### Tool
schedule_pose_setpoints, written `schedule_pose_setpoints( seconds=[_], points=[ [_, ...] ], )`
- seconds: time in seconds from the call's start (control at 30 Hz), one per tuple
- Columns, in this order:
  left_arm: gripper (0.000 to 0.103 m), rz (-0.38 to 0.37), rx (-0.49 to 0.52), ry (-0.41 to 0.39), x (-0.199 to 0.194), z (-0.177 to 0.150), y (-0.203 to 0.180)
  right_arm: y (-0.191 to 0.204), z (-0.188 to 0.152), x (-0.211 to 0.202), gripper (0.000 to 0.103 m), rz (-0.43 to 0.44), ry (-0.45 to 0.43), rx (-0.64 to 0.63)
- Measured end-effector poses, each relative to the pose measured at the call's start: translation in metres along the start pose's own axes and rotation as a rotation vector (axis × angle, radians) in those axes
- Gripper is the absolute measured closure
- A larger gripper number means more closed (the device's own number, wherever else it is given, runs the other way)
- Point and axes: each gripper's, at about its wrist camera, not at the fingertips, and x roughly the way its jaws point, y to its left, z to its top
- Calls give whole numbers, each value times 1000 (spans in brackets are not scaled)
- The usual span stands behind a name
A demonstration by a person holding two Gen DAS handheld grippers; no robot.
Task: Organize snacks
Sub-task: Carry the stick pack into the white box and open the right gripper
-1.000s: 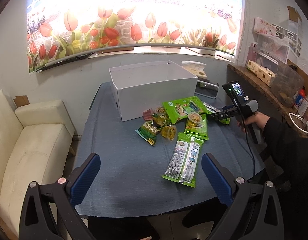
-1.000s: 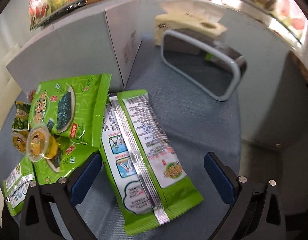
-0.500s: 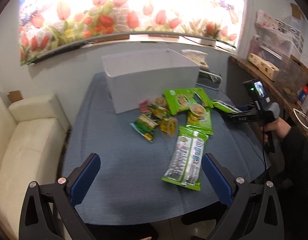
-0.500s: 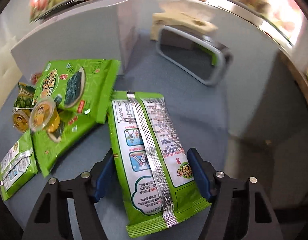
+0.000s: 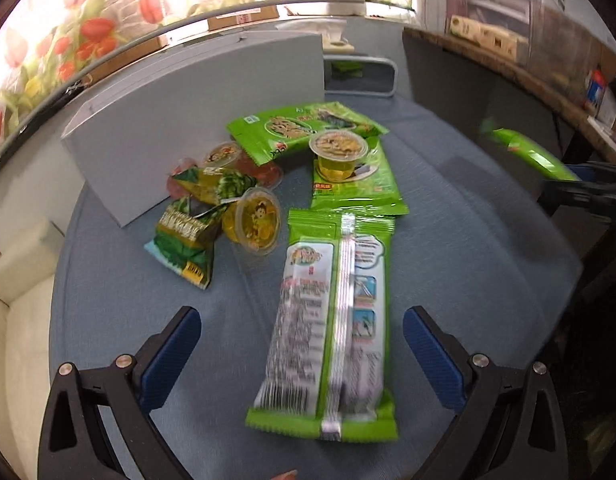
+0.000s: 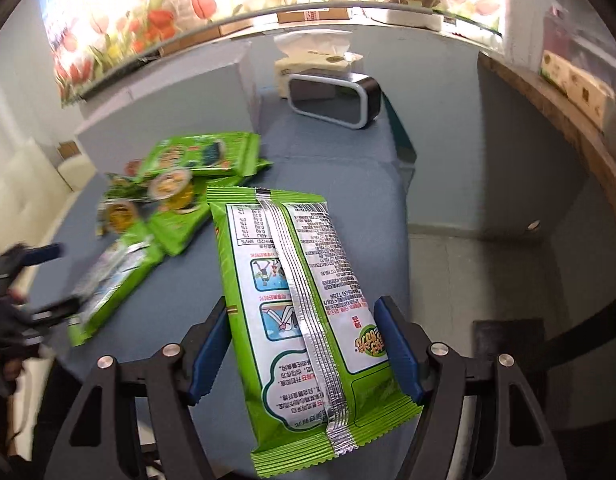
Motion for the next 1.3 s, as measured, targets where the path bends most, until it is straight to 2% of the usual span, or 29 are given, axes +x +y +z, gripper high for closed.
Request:
schedule_pose_setpoints(
  seconds=[0.07, 0.17, 0.3, 0.37, 0.43, 0.67, 0.77, 0.9, 1.0, 1.1, 1.3],
  points=[
    [0, -2, 16, 35, 13, 2, -2, 5, -7, -11, 28, 13, -12, -3],
    [0, -44, 24, 53, 24, 1, -3, 20, -4, -15, 28, 31, -17, 1],
    [17, -96, 8, 52, 31, 0, -1, 28, -9, -26, 28, 52, -26, 3],
    [29, -82, -10, 43, 29, 1, 4, 32, -10, -30, 28, 53, -33, -10],
    [36, -93, -27, 50, 25, 1, 11, 36, -8, -31, 28, 52, -39, -15],
    [38, -122, -83, 2, -17, -4, 33, 56, 2, -35, 28, 78, -71, -25],
    [38, -120, -129, -48, -41, 3, 43, 70, 13, -37, 28, 83, -106, -42],
    [37, -92, -244, -138, -84, 23, 74, 89, 43, -29, 28, 66, -152, -39],
    [37, -58, -315, -199, -95, 49, 99, 103, 80, -16, 28, 65, -181, -7],
    [37, -4, -365, -244, -91, 81, 124, 114, 123, 4, 28, 83, -205, 5],
    [37, 19, -506, -260, -59, 152, 180, 136, 216, 61, 28, 30, -221, -17]
  ],
)
